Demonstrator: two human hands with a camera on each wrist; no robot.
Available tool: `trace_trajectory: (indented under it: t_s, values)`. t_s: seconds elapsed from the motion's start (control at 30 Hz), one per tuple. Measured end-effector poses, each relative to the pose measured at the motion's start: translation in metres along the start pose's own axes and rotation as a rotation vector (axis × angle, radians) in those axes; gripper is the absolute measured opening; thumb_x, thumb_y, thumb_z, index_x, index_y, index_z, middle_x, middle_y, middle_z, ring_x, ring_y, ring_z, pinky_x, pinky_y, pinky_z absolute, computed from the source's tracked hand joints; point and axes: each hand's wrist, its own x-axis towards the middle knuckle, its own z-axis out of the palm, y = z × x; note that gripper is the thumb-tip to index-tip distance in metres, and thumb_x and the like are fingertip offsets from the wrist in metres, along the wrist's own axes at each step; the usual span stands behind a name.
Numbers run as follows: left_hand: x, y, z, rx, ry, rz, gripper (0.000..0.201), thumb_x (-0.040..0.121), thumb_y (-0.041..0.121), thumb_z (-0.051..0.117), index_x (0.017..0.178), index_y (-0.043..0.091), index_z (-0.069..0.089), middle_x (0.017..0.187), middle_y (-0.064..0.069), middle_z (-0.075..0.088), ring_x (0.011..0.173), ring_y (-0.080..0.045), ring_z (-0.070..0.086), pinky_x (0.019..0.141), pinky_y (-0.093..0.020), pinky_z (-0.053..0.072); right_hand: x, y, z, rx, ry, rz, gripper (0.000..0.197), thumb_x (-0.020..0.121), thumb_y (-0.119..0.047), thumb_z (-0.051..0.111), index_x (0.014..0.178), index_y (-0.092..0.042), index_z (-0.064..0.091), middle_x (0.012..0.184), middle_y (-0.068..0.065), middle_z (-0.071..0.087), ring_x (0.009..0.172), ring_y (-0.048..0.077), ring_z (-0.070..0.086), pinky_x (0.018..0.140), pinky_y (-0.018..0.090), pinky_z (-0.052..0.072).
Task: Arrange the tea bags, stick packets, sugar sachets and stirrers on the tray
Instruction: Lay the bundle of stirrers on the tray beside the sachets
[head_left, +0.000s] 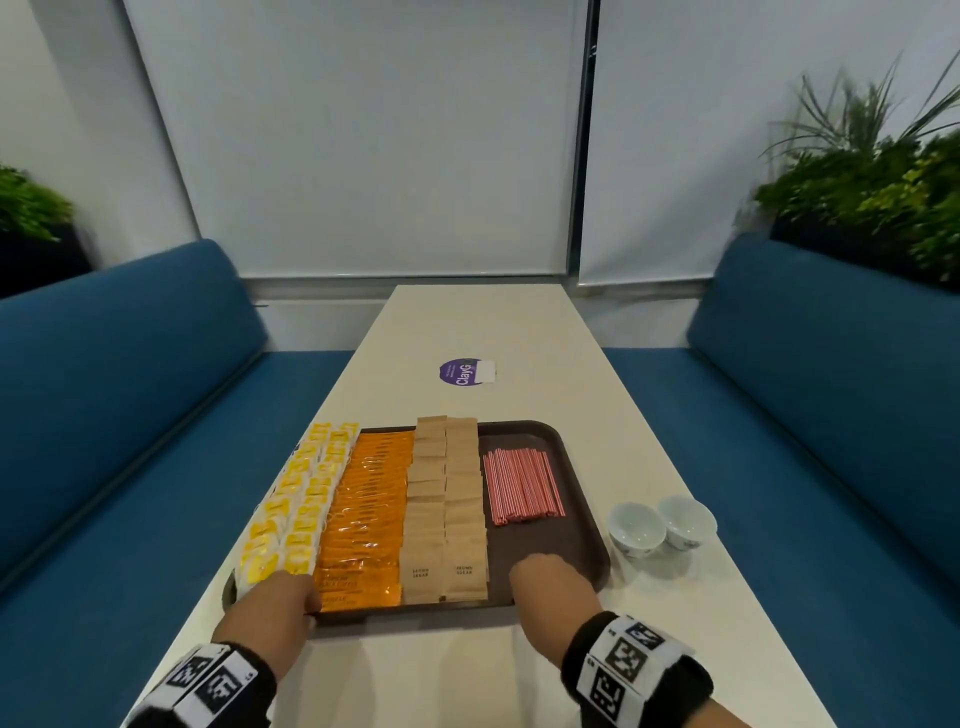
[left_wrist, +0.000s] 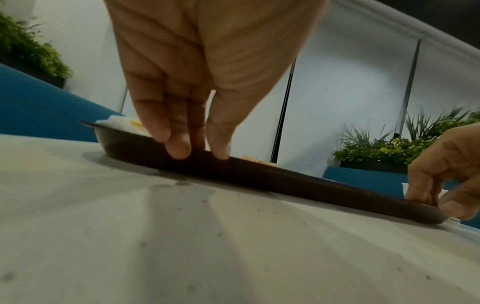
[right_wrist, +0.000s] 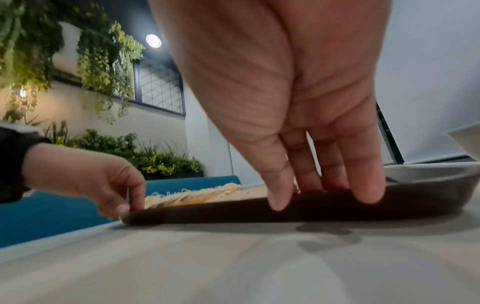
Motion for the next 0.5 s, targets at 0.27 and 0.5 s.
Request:
trace_trajectory:
  t_s: [0.27, 0.5]
  values:
    - [0.027, -0.005, -0.012, 0.033, -0.034, -0.029, 0.010, 0.091, 0.026, 0.054, 0.086, 0.032, 0.048, 0.099, 0.007, 0.055, 0.089, -0.009, 0.055, 0.070, -0.014, 0.036, 0.020, -0.016, -0.012, 0.024, -0.022, 0.031, 0.030, 0.096, 0.000, 0.038, 0.118, 0.000, 0.058, 0.122, 0.017, 0.059, 0.113, 0.031, 0.057, 0.094, 0.036, 0.046]
    - [0.075, 0.003, -0.026, 0.098, -0.061, -0.023, 0.010, 0.091, 0.026, 0.054, 0.100, 0.028, 0.057, 0.114, 0.005, 0.059, 0.102, -0.010, 0.057, 0.078, -0.013, 0.038, 0.065, -0.015, -0.025, 0.036, -0.006, 0.075, 0.031, 0.096, 0.000, 0.038, 0.120, 0.001, 0.057, 0.125, 0.017, 0.057, 0.116, 0.031, 0.056, 0.096, 0.036, 0.045]
